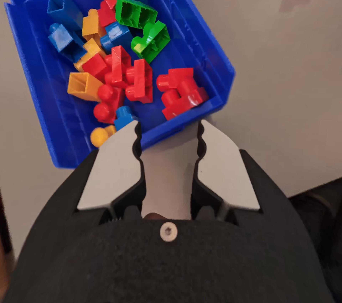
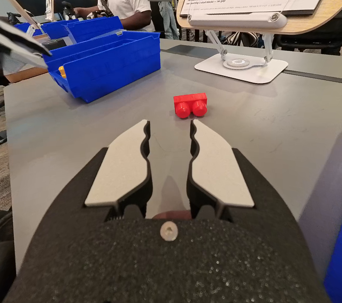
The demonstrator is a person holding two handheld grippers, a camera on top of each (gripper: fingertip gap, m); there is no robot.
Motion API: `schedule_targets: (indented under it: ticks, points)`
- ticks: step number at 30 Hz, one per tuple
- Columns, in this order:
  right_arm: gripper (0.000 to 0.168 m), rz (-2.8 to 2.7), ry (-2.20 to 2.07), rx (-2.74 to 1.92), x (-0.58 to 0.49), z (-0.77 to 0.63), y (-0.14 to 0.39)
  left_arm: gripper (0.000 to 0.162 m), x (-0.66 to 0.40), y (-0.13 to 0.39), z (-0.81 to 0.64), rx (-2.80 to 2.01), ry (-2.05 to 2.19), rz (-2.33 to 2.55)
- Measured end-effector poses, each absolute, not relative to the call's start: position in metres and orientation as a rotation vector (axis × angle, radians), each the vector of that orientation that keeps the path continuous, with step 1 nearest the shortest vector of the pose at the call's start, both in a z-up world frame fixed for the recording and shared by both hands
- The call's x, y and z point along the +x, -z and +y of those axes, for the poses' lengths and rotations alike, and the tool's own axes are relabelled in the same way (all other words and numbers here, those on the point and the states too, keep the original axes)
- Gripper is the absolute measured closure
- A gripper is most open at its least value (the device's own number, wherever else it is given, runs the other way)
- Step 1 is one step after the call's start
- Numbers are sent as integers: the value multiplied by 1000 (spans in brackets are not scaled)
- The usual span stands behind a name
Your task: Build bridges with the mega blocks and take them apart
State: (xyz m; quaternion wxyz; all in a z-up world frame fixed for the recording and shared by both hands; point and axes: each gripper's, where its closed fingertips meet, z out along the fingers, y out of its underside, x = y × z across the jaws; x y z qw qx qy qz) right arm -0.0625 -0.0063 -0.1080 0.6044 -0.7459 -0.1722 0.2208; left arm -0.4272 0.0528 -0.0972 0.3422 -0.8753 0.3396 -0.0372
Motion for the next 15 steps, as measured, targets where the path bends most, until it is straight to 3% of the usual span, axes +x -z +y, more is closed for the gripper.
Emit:
schedule_targets:
  ticks: [7, 15]
  points:
    - [127, -397, -515, -1730, -62, -6, 109, 100, -474, 121, 168, -2468, -149, 1006]
    - [128, -392, -533, -1730, -62, -6, 108, 98, -483, 131, 207, -2519, -247, 1146]
